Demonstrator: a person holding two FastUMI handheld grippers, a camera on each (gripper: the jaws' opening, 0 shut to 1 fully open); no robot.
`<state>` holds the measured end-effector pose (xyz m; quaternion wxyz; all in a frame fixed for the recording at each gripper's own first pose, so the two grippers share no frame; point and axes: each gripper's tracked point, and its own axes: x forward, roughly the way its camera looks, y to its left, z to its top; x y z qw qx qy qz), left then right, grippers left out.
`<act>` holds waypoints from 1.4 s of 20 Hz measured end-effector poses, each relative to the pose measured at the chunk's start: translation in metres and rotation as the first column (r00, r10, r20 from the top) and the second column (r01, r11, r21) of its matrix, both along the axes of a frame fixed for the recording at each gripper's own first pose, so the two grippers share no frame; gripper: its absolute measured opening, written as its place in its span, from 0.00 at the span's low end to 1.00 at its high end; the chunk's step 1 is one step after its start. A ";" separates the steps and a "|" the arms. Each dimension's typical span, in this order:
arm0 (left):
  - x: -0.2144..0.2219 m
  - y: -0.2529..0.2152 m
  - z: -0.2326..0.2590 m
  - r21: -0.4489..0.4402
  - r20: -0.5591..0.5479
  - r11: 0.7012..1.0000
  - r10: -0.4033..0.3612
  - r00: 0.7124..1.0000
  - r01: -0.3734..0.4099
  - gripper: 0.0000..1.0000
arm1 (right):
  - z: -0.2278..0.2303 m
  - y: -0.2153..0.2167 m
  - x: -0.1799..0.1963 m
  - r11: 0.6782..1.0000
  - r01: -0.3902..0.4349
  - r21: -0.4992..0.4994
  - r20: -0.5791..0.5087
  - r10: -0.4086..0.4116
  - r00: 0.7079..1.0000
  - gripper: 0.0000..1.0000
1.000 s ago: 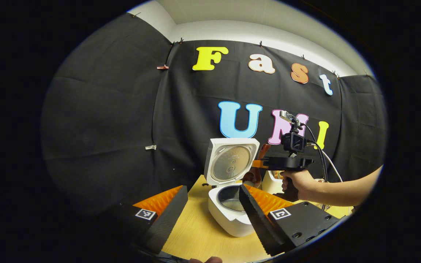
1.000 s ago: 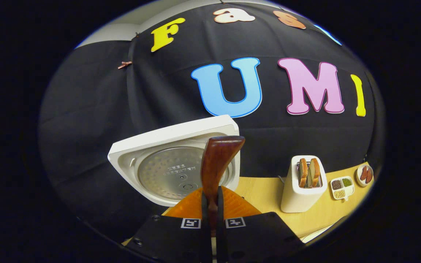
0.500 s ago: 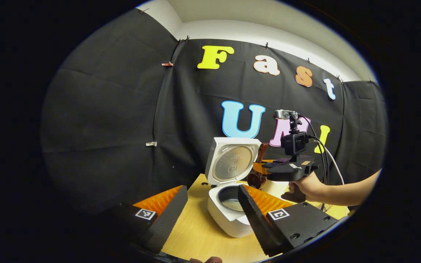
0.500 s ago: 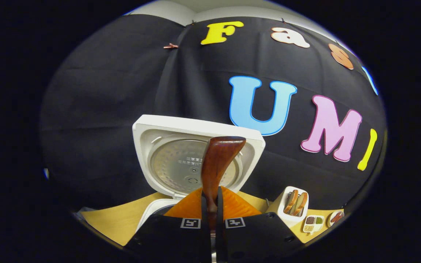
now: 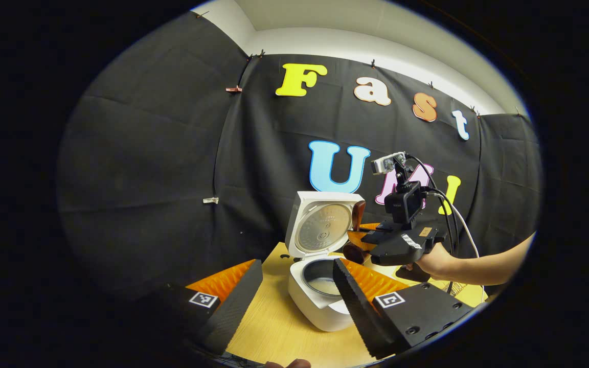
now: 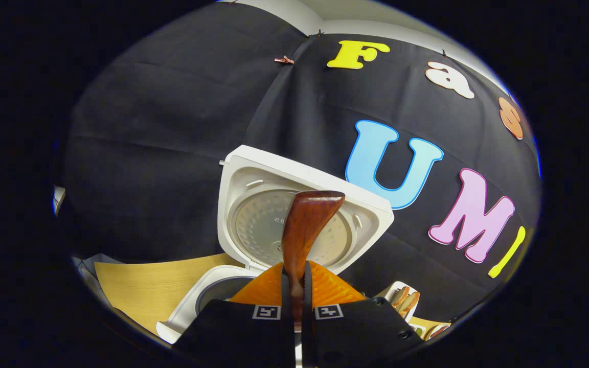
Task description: Close the left gripper, press the button to open the rice cooker; take a wooden spoon from the chopstick holder with the right hand, scoop a spoonful of rice and pour it into the rice cooker, then put the wooden spoon back into the chopstick holder.
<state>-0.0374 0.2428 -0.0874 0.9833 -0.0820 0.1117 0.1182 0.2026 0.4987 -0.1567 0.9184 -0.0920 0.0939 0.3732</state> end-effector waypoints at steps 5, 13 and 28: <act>-0.003 -0.003 0.003 0.003 0.002 1.000 0.006 1.000 -0.006 0.96 | -0.001 -0.013 0.004 0.993 0.051 0.106 -0.152 -0.034 0.988 0.10; -0.007 -0.014 0.005 0.013 0.008 1.000 0.001 1.000 -0.001 0.95 | 0.021 -0.053 0.027 0.870 0.254 0.422 -0.461 -0.035 0.887 0.10; 0.022 -0.031 0.023 0.067 0.037 0.998 0.008 0.999 -0.010 0.96 | 0.068 -0.214 0.009 0.651 0.406 0.642 -0.510 -0.033 0.859 0.09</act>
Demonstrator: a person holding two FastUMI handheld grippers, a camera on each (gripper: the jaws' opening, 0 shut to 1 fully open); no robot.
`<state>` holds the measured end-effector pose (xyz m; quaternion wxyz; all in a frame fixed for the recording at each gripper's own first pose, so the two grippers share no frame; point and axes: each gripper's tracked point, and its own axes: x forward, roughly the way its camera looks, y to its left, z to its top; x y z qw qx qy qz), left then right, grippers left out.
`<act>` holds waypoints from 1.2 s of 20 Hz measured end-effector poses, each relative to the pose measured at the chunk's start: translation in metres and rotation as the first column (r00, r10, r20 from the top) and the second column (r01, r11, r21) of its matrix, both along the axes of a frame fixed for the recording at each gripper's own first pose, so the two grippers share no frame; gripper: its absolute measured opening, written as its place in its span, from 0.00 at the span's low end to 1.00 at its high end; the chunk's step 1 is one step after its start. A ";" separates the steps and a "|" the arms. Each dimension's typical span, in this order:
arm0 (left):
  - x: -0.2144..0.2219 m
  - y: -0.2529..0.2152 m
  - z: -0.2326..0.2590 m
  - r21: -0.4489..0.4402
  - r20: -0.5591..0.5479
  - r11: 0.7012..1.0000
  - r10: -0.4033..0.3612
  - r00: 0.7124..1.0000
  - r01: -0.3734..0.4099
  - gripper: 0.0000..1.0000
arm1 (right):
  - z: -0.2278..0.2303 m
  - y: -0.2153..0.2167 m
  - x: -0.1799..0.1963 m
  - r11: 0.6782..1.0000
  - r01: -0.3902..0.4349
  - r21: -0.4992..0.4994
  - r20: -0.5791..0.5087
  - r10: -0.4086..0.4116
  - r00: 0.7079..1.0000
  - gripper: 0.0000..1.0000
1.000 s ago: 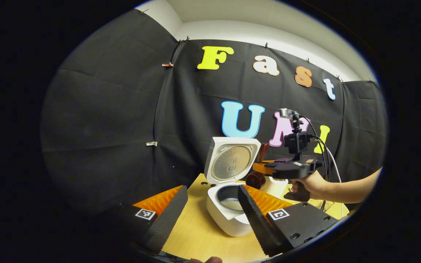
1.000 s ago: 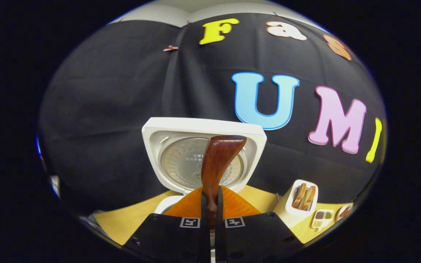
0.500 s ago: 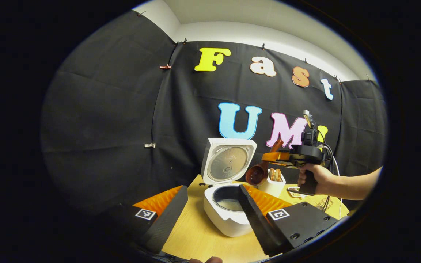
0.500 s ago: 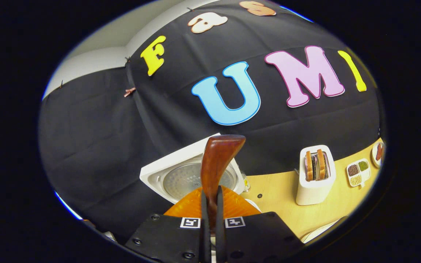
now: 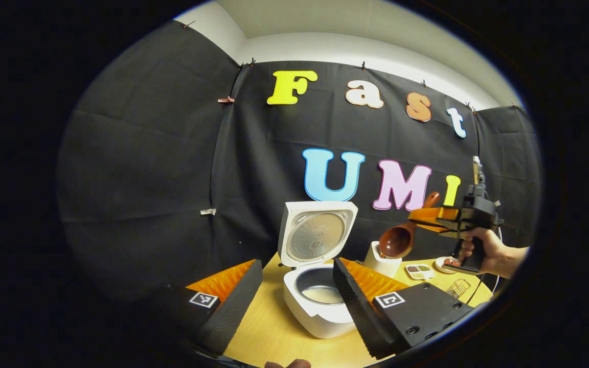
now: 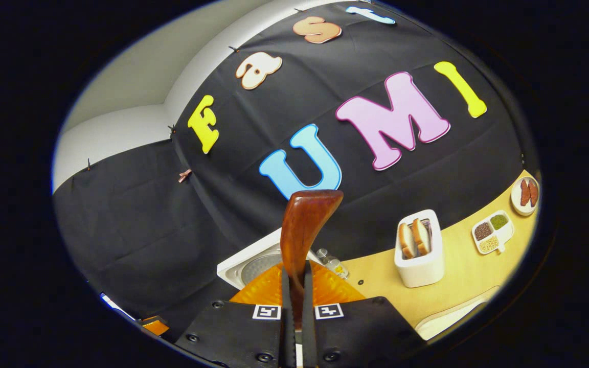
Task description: Close the left gripper, press the button to open the rice cooker; take a wooden spoon from the chopstick holder with the right hand, scoop a spoonful of rice and pour it into the rice cooker, then put the wooden spoon back into the chopstick holder.
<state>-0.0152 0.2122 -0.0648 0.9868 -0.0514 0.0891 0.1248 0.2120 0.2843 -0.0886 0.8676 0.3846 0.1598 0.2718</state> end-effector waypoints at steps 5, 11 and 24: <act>0.020 -0.024 0.003 -0.003 0.005 1.000 -0.015 1.000 0.015 0.96 | -0.016 -0.093 -0.010 0.982 0.098 -0.160 0.063 -0.088 0.994 0.09; 0.043 -0.056 0.015 0.020 0.020 0.999 -0.029 0.999 0.029 0.96 | -0.041 -0.202 -0.015 0.950 0.227 -0.213 0.053 -0.221 0.974 0.10; 0.068 -0.109 0.018 0.039 -0.013 0.999 -0.023 1.000 0.024 0.95 | -0.186 -0.358 -0.026 0.823 0.287 -0.491 -0.051 -0.356 0.933 0.09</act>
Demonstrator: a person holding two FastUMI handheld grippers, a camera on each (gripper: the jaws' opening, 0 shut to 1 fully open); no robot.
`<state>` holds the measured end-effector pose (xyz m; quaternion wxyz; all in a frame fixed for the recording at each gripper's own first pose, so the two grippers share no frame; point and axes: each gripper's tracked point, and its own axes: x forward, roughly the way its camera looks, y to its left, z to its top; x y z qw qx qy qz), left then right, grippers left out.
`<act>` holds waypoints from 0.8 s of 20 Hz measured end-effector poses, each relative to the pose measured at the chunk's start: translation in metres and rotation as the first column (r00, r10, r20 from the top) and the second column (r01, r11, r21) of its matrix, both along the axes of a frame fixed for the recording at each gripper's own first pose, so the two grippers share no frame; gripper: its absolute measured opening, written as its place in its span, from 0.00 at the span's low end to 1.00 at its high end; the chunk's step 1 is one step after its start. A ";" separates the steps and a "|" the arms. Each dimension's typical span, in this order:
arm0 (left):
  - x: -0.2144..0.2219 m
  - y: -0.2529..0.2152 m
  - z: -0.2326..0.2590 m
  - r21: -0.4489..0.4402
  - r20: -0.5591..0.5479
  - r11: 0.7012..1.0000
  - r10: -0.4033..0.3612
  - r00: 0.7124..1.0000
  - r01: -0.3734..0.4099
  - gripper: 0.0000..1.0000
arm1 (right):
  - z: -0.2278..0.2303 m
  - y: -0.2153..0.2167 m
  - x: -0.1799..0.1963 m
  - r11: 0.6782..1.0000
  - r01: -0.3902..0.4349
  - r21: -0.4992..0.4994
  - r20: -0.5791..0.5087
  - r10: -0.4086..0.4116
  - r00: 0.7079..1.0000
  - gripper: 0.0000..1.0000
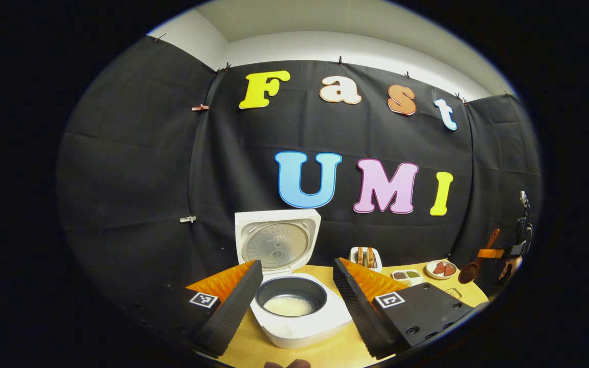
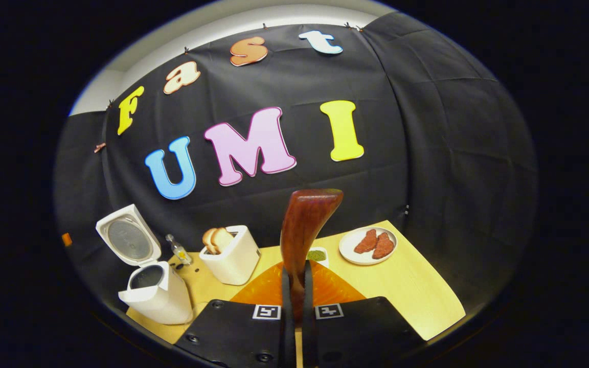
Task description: Close the left gripper, press the button to open the rice cooker; take a wooden spoon from the chopstick holder with the right hand, scoop a spoonful of rice and pour it into the rice cooker, then put the wooden spoon back into the chopstick holder.
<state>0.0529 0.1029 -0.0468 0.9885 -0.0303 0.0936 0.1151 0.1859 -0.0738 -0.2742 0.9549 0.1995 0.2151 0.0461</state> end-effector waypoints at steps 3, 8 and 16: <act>0.004 -0.009 0.000 0.011 -0.011 1.000 0.004 1.000 -0.004 0.95 | -0.035 -0.005 0.002 1.000 -0.009 -0.017 -0.055 0.008 0.998 0.09; 0.012 -0.018 0.002 0.020 -0.020 0.999 0.027 0.999 -0.026 0.96 | -0.092 -0.003 0.007 0.999 -0.035 -0.016 -0.148 0.033 0.989 0.10; 0.028 -0.030 -0.004 0.017 -0.049 0.999 0.053 0.997 -0.052 0.96 | -0.156 0.009 0.005 0.997 -0.047 0.059 -0.251 0.060 0.966 0.10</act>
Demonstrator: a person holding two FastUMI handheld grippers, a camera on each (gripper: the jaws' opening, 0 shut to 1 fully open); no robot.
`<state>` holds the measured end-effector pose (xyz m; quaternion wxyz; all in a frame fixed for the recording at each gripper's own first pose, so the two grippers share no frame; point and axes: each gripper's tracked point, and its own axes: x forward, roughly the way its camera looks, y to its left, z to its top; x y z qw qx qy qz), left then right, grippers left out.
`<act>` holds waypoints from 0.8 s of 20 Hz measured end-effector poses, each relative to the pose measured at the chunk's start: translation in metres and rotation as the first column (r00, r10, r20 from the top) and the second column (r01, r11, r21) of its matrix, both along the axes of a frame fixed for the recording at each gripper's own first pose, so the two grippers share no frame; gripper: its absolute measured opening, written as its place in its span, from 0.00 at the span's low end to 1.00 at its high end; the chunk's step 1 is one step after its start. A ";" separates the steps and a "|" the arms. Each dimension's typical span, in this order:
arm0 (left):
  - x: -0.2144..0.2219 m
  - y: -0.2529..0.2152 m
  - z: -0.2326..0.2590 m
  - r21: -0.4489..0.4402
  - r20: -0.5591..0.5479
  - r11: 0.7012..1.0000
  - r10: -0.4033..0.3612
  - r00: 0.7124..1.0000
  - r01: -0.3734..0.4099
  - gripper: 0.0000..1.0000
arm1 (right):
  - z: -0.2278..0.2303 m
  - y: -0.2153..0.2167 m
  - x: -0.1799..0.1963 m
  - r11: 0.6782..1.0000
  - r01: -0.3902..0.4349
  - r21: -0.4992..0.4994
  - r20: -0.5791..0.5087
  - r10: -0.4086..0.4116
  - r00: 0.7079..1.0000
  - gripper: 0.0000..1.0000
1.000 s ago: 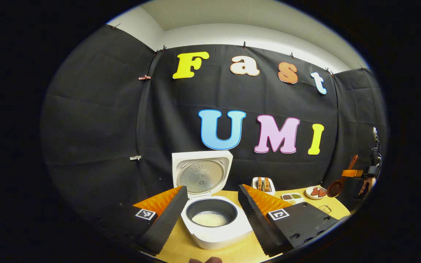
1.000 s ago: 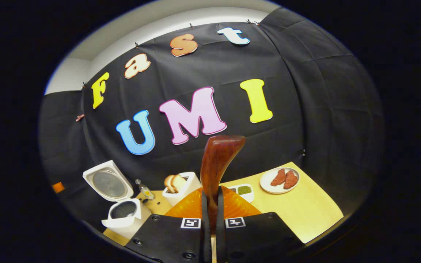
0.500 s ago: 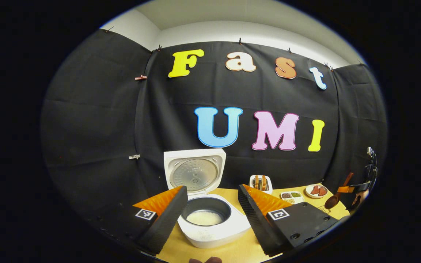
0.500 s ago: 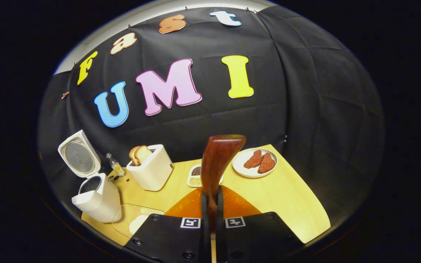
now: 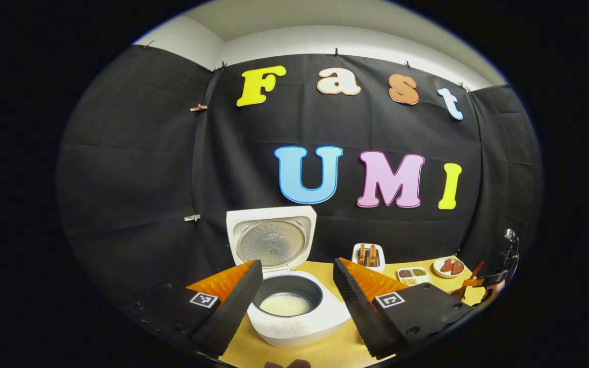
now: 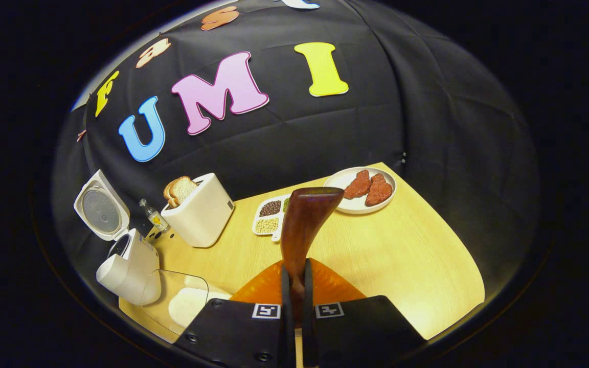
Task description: Close the left gripper, press the button to open the rice cooker; take a wooden spoon from the chopstick holder with the right hand, scoop a spoonful of rice and pour it into the rice cooker, then put the wooden spoon back into the chopstick holder.
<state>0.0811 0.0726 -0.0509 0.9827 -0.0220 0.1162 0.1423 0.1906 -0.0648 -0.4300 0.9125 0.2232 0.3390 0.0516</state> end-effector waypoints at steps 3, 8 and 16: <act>0.008 -0.005 -0.002 -0.010 -0.002 1.000 0.002 1.000 -0.002 0.95 | -0.012 0.004 -0.001 1.000 0.005 0.024 -0.018 -0.004 1.000 0.11; 0.015 -0.012 -0.002 0.000 -0.004 1.000 -0.015 1.000 0.015 0.96 | -0.014 -0.001 -0.005 0.994 0.059 0.091 -0.059 -0.054 0.997 0.25; 0.018 -0.007 0.002 -0.006 0.016 0.999 -0.050 0.999 0.050 0.96 | 0.028 -0.064 -0.036 0.984 0.162 -0.078 0.034 -0.160 0.987 0.90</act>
